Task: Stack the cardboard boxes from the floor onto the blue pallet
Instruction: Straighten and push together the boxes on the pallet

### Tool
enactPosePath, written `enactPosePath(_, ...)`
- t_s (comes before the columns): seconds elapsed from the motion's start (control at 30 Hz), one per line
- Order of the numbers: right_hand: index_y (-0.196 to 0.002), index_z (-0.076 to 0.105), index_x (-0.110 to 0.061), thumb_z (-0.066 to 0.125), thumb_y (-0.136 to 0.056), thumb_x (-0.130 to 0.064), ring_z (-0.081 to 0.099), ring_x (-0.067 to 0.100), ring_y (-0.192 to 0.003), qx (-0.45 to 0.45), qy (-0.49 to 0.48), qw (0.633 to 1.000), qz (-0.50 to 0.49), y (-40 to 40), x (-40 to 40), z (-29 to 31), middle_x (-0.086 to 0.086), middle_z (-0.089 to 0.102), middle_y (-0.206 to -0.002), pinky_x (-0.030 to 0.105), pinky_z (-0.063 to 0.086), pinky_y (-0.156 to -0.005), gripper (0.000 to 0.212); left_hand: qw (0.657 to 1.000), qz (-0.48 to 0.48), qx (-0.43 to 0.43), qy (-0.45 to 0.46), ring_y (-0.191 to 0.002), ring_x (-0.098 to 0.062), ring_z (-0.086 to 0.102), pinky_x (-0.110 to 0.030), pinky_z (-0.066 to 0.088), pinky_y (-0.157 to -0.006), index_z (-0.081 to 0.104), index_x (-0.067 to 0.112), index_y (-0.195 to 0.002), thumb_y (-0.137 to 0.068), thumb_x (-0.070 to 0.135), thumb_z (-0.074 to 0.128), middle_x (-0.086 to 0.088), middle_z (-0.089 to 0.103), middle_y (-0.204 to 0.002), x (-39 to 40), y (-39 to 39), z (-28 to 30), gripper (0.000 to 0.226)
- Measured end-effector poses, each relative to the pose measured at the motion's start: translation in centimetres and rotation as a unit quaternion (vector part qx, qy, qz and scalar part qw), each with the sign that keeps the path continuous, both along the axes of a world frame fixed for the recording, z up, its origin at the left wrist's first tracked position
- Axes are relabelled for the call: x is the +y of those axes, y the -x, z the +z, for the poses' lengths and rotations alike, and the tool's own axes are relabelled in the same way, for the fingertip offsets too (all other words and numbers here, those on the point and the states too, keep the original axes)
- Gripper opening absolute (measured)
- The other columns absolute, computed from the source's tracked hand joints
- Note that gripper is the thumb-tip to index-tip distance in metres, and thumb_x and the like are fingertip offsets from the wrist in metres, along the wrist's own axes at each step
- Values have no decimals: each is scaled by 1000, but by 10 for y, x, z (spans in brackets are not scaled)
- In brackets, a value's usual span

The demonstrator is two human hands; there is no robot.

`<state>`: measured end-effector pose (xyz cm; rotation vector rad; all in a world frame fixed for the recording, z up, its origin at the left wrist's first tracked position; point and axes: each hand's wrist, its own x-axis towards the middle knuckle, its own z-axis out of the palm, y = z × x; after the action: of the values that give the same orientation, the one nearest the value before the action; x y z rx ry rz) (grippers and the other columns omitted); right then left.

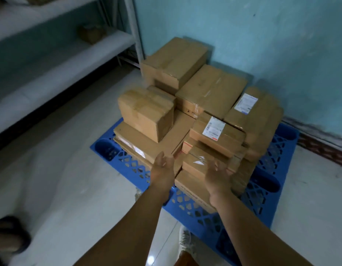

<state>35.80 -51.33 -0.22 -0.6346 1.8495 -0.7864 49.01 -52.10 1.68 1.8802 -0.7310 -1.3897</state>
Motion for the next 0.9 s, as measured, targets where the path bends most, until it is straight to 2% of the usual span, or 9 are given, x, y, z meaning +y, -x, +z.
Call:
enactPosePath(0.1,-143,38,-16,34,-102,-38,46,26,-125,-28,26,999,33,-29,26,38,3,49,-132,36,37,-101,47,999,46,15,22,-130,-21,43,-27,33,-96,33,26,-149,-100,36,44,-1,42,-147,35,-22,32,50)
enactPosePath(0.17,-139,44,-16,34,-102,-37,51,24,-117,-38,41,996,64,-50,39,60,4,53,-124,36,42,-95,44,996,79,26,25,-130,-22,44,-34,35,-100,34,29,-149,-100,38,43,1,45,-143,53,-35,47,50)
enactPosePath(0.23,-123,55,-11,35,-99,-37,58,22,-105,-36,55,993,94,-68,49,75,4,60,-108,35,48,-84,41,994,105,27,25,-126,-21,46,-37,37,-100,37,30,-147,-100,41,41,5,47,-137,69,-47,57,49)
enactPosePath(0.3,-111,59,-12,34,-94,-42,62,25,-100,-41,56,989,131,-84,58,83,7,63,-101,41,51,-84,42,991,124,34,41,-128,-21,46,-39,37,-106,37,27,-147,-99,43,40,1,46,-144,86,-57,64,50)
enactPosePath(0.37,-109,57,-17,32,-95,-45,60,25,-98,-55,56,985,151,-96,68,88,8,63,-104,44,49,-90,40,986,153,41,52,-132,-21,45,-39,35,-109,35,25,-148,-100,42,40,-1,44,-147,104,-65,71,51)
enactPosePath(0.43,-112,57,-19,31,-98,-44,57,22,-101,-52,56,980,185,-107,78,94,5,62,-110,40,46,-94,38,978,193,49,59,-134,-20,43,-40,35,-111,33,23,-149,-101,41,41,-1,42,-149,121,-71,77,52)
enactPosePath(0.53,-132,52,-15,32,-101,-42,53,23,-117,-71,37,967,242,-123,94,100,4,56,-127,34,40,-96,46,958,275,49,65,-131,-20,46,-39,38,-109,34,22,-148,-100,40,42,-2,44,-147,150,-79,85,51)
enactPosePath(0.67,-141,44,-19,29,-101,-47,46,24,-129,-68,16,931,358,-141,127,113,3,47,-143,38,35,-102,52,927,365,47,74,-129,-20,48,-42,37,-111,36,22,-147,-100,41,43,-4,48,-143,198,-83,93,51)
enactPosePath(0.9,-141,44,-25,28,-100,-51,48,20,-127,-77,3,859,507,-165,201,126,0,47,-143,38,36,-96,51,859,504,39,81,-123,-16,51,-43,37,-111,40,22,-145,-99,42,41,1,50,-138,294,-83,105,50)
